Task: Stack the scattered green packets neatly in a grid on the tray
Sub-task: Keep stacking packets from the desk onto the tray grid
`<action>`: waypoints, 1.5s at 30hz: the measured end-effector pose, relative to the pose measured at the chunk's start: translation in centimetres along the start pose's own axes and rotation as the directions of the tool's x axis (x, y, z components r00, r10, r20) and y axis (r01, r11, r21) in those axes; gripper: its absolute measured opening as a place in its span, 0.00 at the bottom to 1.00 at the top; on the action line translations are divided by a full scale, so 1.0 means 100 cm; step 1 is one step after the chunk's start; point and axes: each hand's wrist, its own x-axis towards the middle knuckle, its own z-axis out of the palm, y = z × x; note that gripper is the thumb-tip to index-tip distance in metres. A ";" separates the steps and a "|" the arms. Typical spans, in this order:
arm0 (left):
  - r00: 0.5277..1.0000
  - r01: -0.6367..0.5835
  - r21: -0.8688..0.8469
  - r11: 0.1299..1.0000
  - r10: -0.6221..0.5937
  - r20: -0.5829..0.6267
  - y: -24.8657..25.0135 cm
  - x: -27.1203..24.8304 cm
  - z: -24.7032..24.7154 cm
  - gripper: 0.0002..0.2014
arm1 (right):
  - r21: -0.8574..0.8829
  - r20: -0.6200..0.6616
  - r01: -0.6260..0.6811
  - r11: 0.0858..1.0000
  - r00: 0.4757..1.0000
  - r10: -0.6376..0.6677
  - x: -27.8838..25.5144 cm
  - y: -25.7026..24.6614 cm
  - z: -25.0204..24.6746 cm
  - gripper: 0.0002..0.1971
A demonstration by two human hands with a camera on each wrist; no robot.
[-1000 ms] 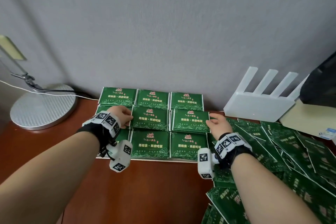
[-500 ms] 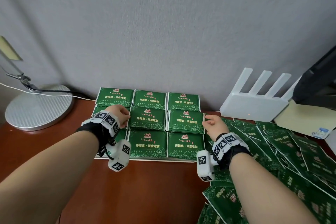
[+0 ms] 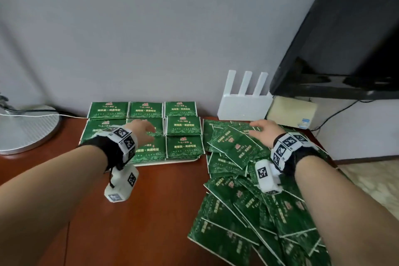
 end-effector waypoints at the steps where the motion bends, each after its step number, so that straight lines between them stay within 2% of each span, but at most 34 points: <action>1: 0.999 -0.039 0.039 0.998 0.038 0.022 0.011 -0.008 0.008 0.18 | -0.027 -0.002 -0.003 1.000 1.000 0.003 -0.012 0.011 -0.007 0.20; 4: 0.983 -0.165 0.118 0.979 0.154 0.095 0.038 -0.026 0.036 0.16 | -0.125 0.044 -0.025 0.992 0.999 0.031 -0.046 0.048 -0.013 0.20; 9: 0.931 -0.258 0.095 0.961 0.221 0.290 0.072 -0.045 0.098 0.16 | -0.222 0.186 -0.120 0.968 0.969 0.163 -0.093 0.113 0.015 0.24; 12: 0.930 -0.232 0.090 0.969 0.194 0.314 0.085 -0.056 0.137 0.15 | -0.243 0.273 -0.148 0.959 0.938 0.214 -0.111 0.143 0.033 0.26; 14: 0.930 -0.216 0.092 0.972 0.176 0.323 0.094 -0.063 0.161 0.16 | -0.261 0.297 -0.117 0.958 0.935 0.195 -0.120 0.158 0.043 0.26; 16: 0.949 -0.167 0.112 0.980 0.129 0.286 0.101 -0.068 0.180 0.16 | -0.254 0.266 -0.064 0.965 0.955 0.133 -0.123 0.170 0.050 0.25; 21: 0.988 0.051 0.097 0.994 -0.065 0.143 0.114 -0.081 0.213 0.21 | -0.218 0.157 0.015 0.976 0.987 0.020 -0.112 0.190 0.049 0.19; 24: 0.984 0.142 0.084 0.986 -0.150 0.097 0.123 -0.086 0.221 0.27 | -0.282 0.071 -0.052 0.958 0.995 0.075 -0.097 0.203 0.041 0.24; 26: 0.973 0.211 0.022 0.977 -0.212 0.095 0.126 -0.087 0.222 0.30 | -0.285 0.107 -0.073 0.956 0.988 0.107 -0.090 0.209 0.042 0.30; 28: 0.962 0.255 -0.060 0.965 -0.247 0.112 0.126 -0.088 0.221 0.31 | -0.259 0.150 -0.067 0.963 0.983 0.109 -0.087 0.211 0.049 0.32; 31: 0.960 0.269 -0.126 0.955 -0.255 0.118 0.123 -0.088 0.222 0.28 | -0.338 0.142 -0.040 0.940 0.986 0.093 -0.088 0.209 0.055 0.31; 34: 0.956 0.278 -0.198 0.940 -0.251 0.152 0.120 -0.088 0.221 0.20 | -0.417 0.151 0.022 0.908 0.988 0.045 -0.089 0.201 0.050 0.27; 37: 0.968 0.212 -0.124 0.969 -0.190 0.165 0.117 -0.092 0.212 0.10 | -0.390 0.222 0.109 0.914 0.975 -0.022 -0.096 0.186 0.048 0.24; 39: 0.968 0.194 -0.036 0.980 -0.185 0.169 0.108 -0.095 0.204 0.08 | -0.329 0.285 0.193 0.924 0.953 -0.098 -0.100 0.173 0.049 0.22; 42: 0.953 0.219 0.079 0.973 -0.230 0.195 0.085 -0.098 0.190 0.10 | -0.184 0.368 0.257 0.949 0.913 -0.176 -0.101 0.153 0.052 0.17; 43: 0.951 0.250 0.080 0.965 -0.260 0.170 0.077 -0.098 0.185 0.12 | -0.155 0.373 0.271 0.950 0.906 -0.198 -0.100 0.148 0.053 0.16; 45: 0.943 0.328 0.019 0.944 -0.329 0.041 0.063 -0.097 0.176 0.17 | -0.136 0.313 0.271 0.953 0.924 -0.218 -0.094 0.137 0.054 0.15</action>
